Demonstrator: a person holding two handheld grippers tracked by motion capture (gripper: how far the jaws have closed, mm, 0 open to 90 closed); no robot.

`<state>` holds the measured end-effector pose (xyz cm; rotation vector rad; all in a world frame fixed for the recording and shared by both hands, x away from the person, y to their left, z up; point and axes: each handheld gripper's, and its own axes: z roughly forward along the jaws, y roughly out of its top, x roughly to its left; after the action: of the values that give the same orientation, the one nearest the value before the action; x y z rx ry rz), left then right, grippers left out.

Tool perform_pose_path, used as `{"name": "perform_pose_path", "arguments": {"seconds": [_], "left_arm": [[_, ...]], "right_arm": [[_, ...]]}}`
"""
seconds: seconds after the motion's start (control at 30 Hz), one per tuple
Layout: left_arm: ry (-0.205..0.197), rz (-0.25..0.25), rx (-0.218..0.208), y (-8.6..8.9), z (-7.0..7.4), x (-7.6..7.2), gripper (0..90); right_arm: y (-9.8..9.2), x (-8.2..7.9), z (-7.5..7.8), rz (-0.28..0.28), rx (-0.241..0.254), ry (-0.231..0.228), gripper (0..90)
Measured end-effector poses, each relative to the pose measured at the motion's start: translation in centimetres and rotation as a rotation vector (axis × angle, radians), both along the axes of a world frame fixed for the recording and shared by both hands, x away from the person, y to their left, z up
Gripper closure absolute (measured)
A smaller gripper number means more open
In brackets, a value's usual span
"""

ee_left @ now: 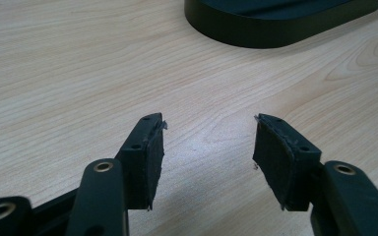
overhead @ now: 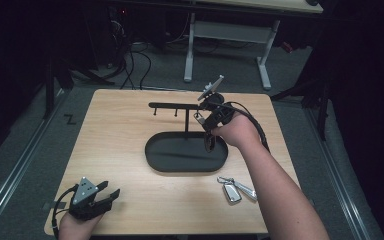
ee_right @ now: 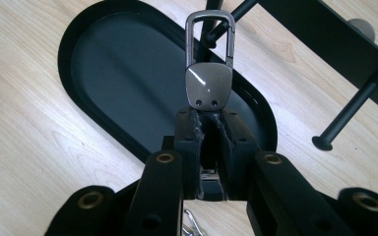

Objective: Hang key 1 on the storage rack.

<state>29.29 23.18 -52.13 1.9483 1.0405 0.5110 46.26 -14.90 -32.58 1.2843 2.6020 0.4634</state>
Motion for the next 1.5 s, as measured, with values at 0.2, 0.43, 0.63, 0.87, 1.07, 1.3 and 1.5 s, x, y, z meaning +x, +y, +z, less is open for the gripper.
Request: {"name": "perform_pose_path", "arguments": {"seconds": [0.2, 0.43, 0.63, 0.87, 1.07, 1.3, 1.5], "left_arm": [[0.001, -0.002, -0.002, -0.1, 0.0, 0.0, 45.3], [0.003, -0.007, 0.002, -0.2, 0.0, 0.0, 45.3], [0.007, -0.007, -0.002, -0.1, 0.0, 0.0, 45.3], [0.008, -0.011, 0.004, -0.2, -0.1, 0.0, 45.3], [0.012, -0.014, 0.003, -0.2, 0.0, -0.1, 45.3], [0.009, -0.011, -0.001, -0.2, -0.1, 0.0, 45.3], [0.012, -0.014, 0.001, -0.2, -0.1, 0.0, 45.3]], "right_arm": [[-0.1, 0.4, -0.2, -0.015, 0.007, 0.004, 80.3], [0.2, 0.8, -1.0, -0.017, -0.004, 0.004, 80.2], [0.5, 1.2, -1.5, -0.026, -0.007, 0.0, 80.1], [0.6, 1.8, -2.0, -0.054, -0.005, -0.013, 79.9], [1.0, 2.1, -2.8, -0.061, -0.018, -0.021, 79.6], [1.3, 2.0, -3.3, -0.071, -0.006, -0.015, 74.7], [1.1, 1.1, -3.2, -0.055, 0.002, -0.02, 68.7]]}}
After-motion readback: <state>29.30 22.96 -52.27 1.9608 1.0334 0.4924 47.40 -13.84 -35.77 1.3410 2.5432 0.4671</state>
